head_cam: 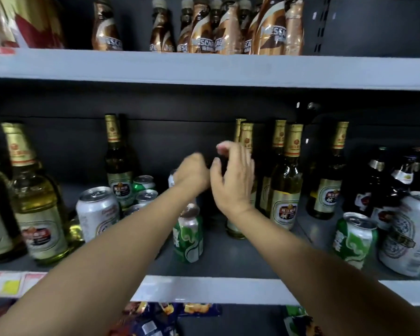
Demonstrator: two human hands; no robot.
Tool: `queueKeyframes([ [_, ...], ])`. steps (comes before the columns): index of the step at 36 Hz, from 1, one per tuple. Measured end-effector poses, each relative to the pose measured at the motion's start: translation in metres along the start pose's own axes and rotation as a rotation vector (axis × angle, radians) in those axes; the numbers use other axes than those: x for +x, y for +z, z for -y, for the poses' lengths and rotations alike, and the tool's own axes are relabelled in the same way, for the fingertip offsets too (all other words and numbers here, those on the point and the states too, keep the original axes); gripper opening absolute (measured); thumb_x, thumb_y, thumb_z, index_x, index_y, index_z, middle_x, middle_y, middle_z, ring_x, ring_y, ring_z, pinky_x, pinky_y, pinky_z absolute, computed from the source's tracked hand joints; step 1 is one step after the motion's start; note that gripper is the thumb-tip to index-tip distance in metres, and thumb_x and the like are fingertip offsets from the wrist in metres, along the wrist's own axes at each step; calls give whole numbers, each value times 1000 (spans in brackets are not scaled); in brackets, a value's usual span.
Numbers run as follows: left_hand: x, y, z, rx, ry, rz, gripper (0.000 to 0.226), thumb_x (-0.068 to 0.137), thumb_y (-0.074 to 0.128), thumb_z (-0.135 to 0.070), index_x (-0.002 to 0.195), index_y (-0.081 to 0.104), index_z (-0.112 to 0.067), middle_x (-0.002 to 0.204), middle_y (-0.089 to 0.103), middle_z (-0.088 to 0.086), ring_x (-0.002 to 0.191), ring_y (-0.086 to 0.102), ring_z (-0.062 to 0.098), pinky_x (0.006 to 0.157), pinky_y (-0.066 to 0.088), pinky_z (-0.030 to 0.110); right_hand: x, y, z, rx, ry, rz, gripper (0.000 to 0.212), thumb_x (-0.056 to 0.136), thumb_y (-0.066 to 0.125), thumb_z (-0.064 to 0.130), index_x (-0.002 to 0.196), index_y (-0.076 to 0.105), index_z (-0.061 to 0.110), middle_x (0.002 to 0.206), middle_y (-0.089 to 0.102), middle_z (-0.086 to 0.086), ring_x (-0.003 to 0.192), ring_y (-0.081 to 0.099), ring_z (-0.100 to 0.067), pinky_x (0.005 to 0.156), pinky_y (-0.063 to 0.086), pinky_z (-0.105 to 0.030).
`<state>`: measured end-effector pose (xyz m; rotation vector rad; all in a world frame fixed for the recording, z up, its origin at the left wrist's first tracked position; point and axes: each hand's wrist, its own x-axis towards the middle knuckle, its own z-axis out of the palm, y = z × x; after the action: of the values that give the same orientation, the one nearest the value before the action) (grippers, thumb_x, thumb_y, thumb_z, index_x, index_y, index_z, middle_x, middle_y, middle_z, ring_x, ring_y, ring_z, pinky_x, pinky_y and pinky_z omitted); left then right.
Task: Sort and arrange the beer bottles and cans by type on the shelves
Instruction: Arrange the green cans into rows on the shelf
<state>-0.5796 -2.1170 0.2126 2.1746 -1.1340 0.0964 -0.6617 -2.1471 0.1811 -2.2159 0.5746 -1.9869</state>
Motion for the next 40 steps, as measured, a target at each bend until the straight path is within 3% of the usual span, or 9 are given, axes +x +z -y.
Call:
queueKeyframes([
  [3, 7, -14, 22, 123, -21, -129, 33, 93, 54, -23, 118, 58, -1, 125, 57, 19, 120, 51, 35, 87, 45, 38, -29, 5, 9, 141, 46, 317, 36, 85, 40, 38, 104, 56, 12, 97, 58, -1, 88, 57, -20, 74, 48, -41],
  [6, 16, -11, 51, 158, -1, -21, 54, 95, 54, -38, 138, 43, -8, 135, 46, 22, 126, 42, 40, 98, 40, 43, -51, 9, 10, 47, 59, 584, 61, 80, 38, 65, 122, 46, 22, 116, 57, 1, 106, 55, -19, 80, 49, -39],
  [10, 22, 6, 75, 16, -14, 192, 74, 89, 63, -44, 145, 31, -7, 140, 42, 26, 128, 43, 40, 105, 38, 40, -56, 13, 16, -82, 107, 715, 66, 80, 56, 68, 127, 37, 26, 130, 51, 3, 118, 49, -20, 82, 45, -37],
  [16, 23, 10, 74, 32, -23, 44, 66, 73, 76, -51, 123, 56, -14, 123, 62, 11, 114, 57, 31, 86, 47, 35, -69, 14, 9, -279, 259, 863, 82, 74, 64, 69, 132, 32, 21, 124, 56, -6, 112, 56, -29, 76, 42, -36],
  [19, 14, 10, 70, 38, -18, 16, 58, 71, 75, -51, 117, 60, -19, 116, 65, 9, 107, 60, 32, 81, 50, 36, -77, 10, 12, -248, 331, 823, 73, 77, 64, 65, 128, 38, 19, 119, 58, -6, 108, 58, -30, 73, 42, -35],
  [24, -18, 6, 43, 38, 51, -76, 46, 71, 71, -52, 106, 59, -25, 106, 66, 8, 98, 61, 33, 74, 50, 35, -80, -32, -2, -255, 402, 576, 53, 78, 60, 66, 108, 48, 24, 103, 66, -3, 98, 62, -29, 67, 40, -33],
  [33, -80, 32, -61, -54, 253, -93, 44, 73, 64, -58, 104, 55, -29, 103, 61, 0, 98, 58, 28, 69, 37, 31, -53, -186, -74, -304, 469, 412, 54, 80, 57, 65, 112, 58, 21, 105, 69, -6, 99, 62, -31, 77, 49, -38],
  [36, -100, 42, -106, -77, 314, -51, 43, 74, 62, -58, 105, 55, -29, 98, 61, -2, 94, 56, 26, 69, 36, 32, -49, -246, -103, -377, 488, 411, 64, 77, 45, 69, 115, 59, 20, 100, 69, -7, 95, 63, -30, 73, 48, -38],
  [40, -124, 54, -162, -135, 356, 14, 47, 71, 60, -63, 103, 56, -30, 88, 58, -4, 84, 51, 21, 69, 36, 31, -47, -314, -140, -566, 542, 405, 60, 89, 49, 63, 129, 53, 18, 101, 68, -11, 96, 62, -31, 71, 45, -36],
])
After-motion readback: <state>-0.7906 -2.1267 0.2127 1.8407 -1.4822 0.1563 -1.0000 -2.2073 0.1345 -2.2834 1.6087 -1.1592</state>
